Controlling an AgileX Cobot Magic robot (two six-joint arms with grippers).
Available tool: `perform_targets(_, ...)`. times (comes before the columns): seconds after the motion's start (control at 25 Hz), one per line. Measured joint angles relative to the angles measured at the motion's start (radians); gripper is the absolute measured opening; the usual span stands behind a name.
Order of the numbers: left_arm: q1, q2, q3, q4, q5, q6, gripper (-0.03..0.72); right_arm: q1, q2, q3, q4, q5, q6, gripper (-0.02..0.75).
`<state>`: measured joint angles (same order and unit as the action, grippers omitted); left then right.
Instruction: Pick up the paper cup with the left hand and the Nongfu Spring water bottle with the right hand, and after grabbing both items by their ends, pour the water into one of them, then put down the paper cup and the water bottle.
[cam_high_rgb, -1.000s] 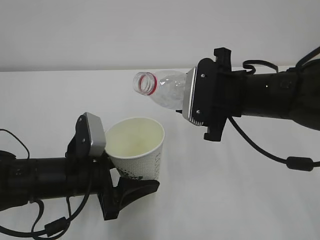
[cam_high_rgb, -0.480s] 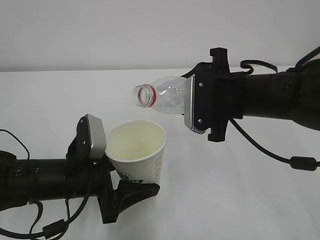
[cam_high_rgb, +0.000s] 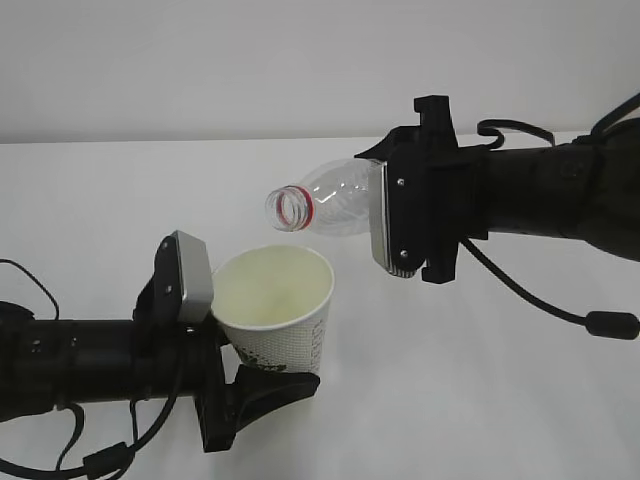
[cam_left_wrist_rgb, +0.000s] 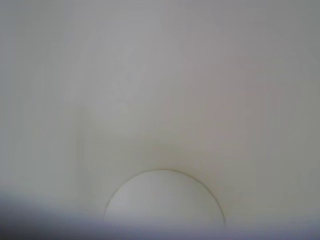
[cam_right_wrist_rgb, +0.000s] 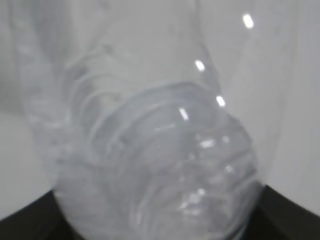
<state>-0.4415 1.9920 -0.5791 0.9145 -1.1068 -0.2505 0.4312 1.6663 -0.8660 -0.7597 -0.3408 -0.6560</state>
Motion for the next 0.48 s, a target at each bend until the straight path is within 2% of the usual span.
perform_targets(0.48,0.000,0.000,0.000,0.036,0.027,0.000,0.529,0.000,0.000,0.000,0.000,0.000,-0.078,0.509)
